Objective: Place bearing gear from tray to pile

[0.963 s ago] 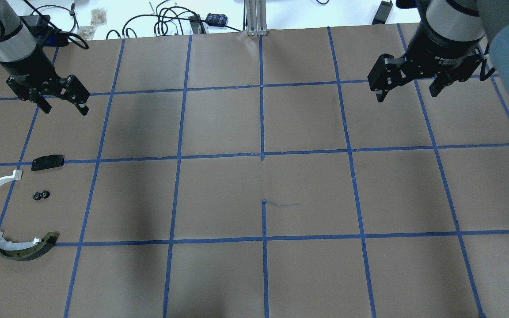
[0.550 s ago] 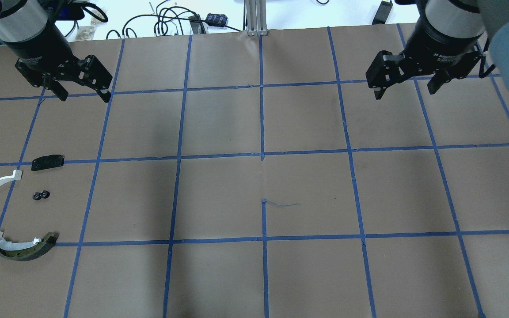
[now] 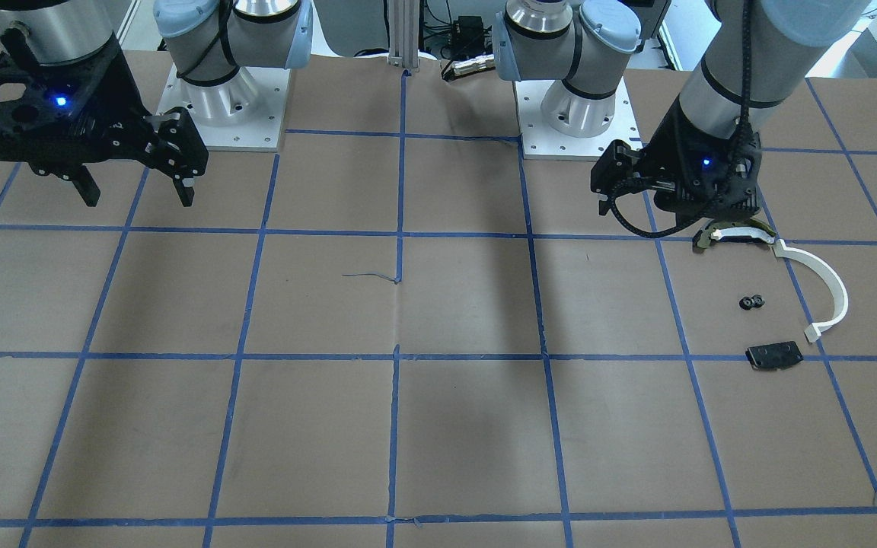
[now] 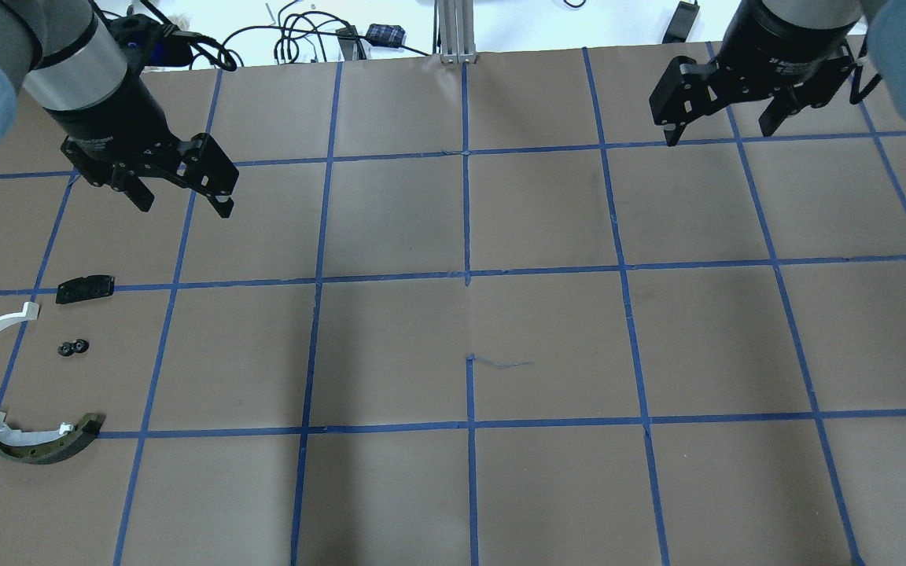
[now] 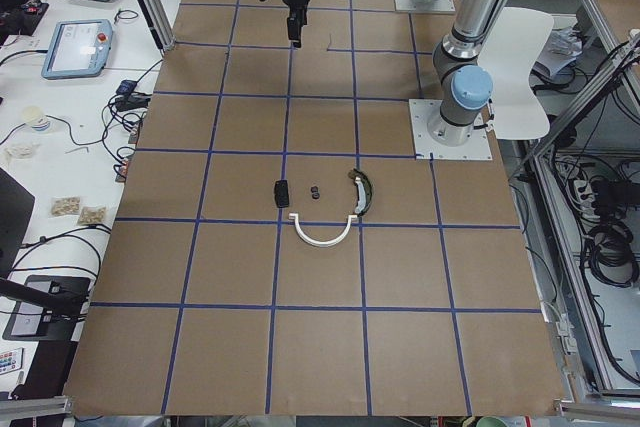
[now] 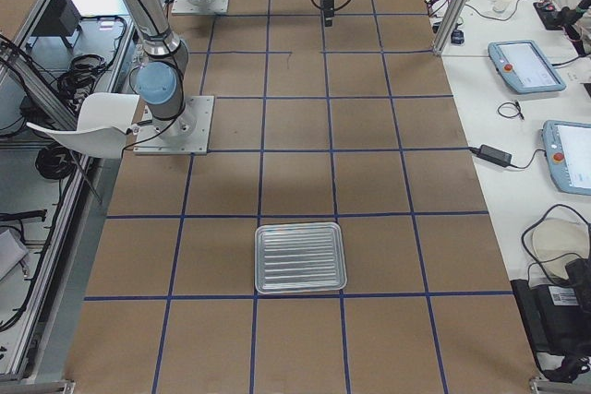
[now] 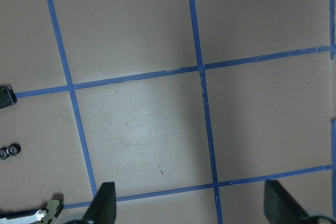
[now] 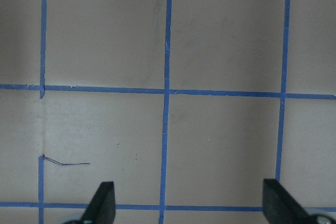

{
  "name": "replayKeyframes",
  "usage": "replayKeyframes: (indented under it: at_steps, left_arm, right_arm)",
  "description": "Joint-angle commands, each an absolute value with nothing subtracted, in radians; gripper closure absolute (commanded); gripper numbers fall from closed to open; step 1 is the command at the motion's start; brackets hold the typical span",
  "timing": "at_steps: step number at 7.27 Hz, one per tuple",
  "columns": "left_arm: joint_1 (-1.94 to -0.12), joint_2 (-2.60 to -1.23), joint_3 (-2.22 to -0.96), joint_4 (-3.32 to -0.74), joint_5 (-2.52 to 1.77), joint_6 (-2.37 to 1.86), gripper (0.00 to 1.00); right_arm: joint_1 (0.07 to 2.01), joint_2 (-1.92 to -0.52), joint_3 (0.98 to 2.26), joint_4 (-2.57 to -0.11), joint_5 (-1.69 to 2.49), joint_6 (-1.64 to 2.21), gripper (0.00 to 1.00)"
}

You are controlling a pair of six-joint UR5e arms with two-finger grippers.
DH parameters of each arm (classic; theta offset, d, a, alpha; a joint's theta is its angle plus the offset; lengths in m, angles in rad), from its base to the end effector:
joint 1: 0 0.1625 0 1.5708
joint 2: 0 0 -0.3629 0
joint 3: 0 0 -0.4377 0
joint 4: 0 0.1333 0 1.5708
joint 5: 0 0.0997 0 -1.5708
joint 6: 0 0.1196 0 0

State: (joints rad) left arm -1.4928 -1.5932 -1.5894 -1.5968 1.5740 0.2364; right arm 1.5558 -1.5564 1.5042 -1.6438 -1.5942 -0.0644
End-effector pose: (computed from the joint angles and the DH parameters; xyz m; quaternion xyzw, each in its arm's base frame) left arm -0.0907 -0.5457 0.3814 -0.0791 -0.9963 -0.0333 0.0037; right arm 0.1221 -0.5581 0.4420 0.0239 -0.9977 0.0620 0.0142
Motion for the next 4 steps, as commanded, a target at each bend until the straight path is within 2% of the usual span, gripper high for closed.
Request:
replayKeyframes:
  at_steps: [1,4]
  left_arm:
    - [-1.525,-1.577,-1.597,-1.595,1.574,0.230,0.00]
    - [-1.525,-1.563,-1.595,-1.597,1.577,0.235,0.00]
  right_arm:
    - [1.557,-1.506,1.454,-1.647,-1.591,-0.061,0.00]
    - [1.558,-1.512,1.456,-1.643,-1.592,-0.063,0.00]
